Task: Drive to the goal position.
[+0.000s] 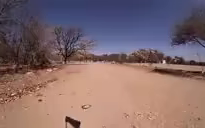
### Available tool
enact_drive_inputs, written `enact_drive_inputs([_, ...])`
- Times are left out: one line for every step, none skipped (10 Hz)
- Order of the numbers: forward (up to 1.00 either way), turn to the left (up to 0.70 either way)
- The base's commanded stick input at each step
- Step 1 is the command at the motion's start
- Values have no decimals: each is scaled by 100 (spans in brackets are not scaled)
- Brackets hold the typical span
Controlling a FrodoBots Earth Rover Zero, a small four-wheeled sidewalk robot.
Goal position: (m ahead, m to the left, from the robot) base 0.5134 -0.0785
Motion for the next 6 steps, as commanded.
enact_drive_inputs([100,0])
enact_drive_inputs([100,0])
enact_drive_inputs([100,0])
enact_drive_inputs([100,0])
enact_drive_inputs([100,0])
enact_drive_inputs([100,0])
